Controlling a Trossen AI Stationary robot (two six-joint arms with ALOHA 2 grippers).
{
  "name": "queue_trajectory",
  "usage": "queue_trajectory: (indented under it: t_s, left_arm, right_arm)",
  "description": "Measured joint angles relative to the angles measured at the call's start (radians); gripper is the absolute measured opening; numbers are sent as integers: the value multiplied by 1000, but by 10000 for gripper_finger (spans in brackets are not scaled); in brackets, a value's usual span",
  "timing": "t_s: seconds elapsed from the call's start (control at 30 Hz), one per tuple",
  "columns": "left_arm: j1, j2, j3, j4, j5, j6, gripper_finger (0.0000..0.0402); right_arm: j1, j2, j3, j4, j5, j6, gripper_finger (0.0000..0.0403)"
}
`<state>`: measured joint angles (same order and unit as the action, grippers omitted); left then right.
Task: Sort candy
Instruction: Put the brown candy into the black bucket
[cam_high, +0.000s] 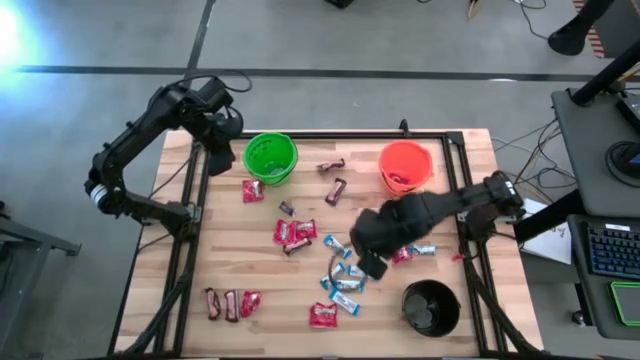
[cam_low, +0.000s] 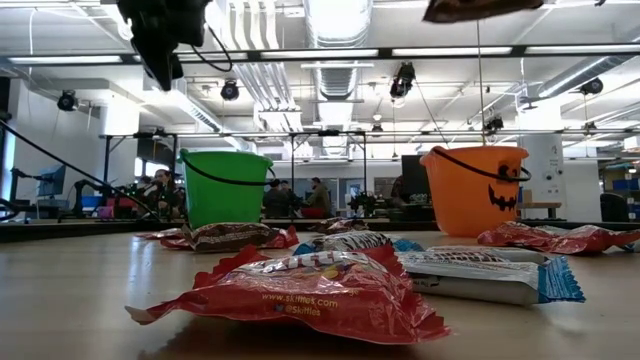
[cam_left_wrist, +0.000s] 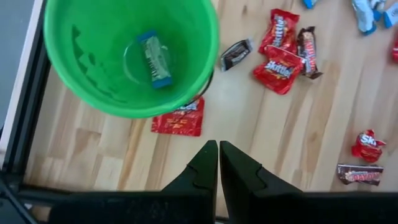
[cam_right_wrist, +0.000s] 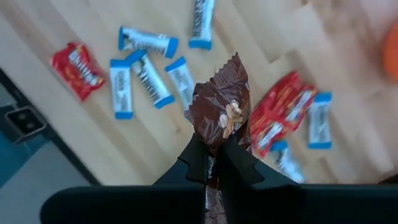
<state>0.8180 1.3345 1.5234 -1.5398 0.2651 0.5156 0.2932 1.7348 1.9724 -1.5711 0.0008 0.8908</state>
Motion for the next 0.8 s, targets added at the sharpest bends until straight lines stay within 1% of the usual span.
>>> queue_trajectory:
  t_s: [0.3, 0.57, 0.8]
  left_arm:
    - [-64, -36, 0, 0, 15, 0, 0]
    - [-74, -45, -1, 0, 15, -2, 0]
    - [-75, -45, -1, 0, 16, -3, 0]
  right_arm:
    - [194, 0, -50, 0, 27, 319, 11]
    - [346, 0, -129, -1, 18, 591, 11]
    - [453, -2, -172, 0, -4, 780, 11]
